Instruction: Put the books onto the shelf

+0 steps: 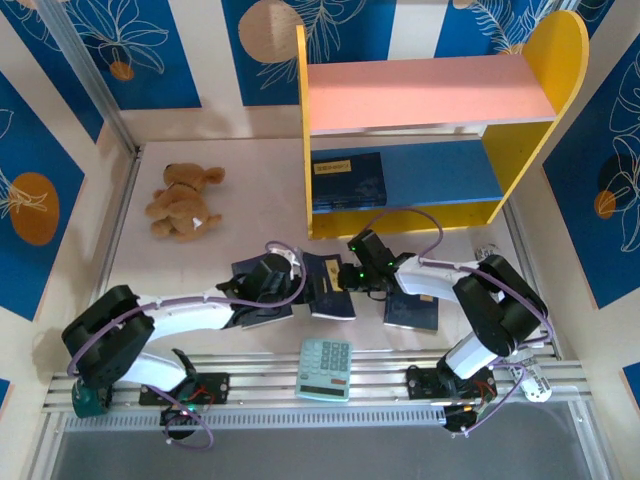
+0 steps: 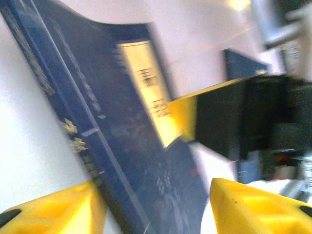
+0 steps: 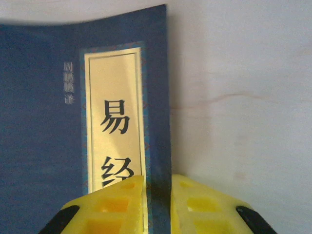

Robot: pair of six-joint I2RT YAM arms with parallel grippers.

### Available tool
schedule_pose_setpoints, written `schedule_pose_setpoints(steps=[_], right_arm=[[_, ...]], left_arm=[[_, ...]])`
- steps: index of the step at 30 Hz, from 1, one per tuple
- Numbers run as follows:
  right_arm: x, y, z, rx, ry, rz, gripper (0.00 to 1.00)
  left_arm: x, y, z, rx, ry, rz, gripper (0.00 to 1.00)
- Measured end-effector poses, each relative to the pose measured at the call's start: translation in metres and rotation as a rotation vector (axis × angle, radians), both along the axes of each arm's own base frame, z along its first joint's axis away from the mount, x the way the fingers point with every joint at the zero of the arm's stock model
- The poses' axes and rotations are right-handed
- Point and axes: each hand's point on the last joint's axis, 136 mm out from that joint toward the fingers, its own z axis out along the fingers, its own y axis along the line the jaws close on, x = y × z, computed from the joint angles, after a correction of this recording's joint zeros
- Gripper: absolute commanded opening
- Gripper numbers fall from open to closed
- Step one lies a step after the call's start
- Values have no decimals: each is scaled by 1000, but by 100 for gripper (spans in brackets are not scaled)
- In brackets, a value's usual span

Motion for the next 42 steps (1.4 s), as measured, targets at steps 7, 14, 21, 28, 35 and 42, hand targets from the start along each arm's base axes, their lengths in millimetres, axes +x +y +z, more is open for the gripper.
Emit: schedule_pose_setpoints(steps=[7,14,21,28,35,42], right_arm=[[-6,18,2,66,16,44,18],[-11,18,-3,67,28,55,18],[-11,19,-2,69,28,55,21],[-12,19,-1,74,28,60,26],[-16,18,2,78,34,65,32],[-25,2,8,58,62,49,33]], left_arm=[[2,-17,29,-110,-69,-27,51],[8,-13,33,-36,-62,12,41],[11,9,10,138,-20,69,34],[8,25,-10,239,10,87,14],[9,30,-9,269,-7,91,0],[8,46,23,268,-79,112,0]])
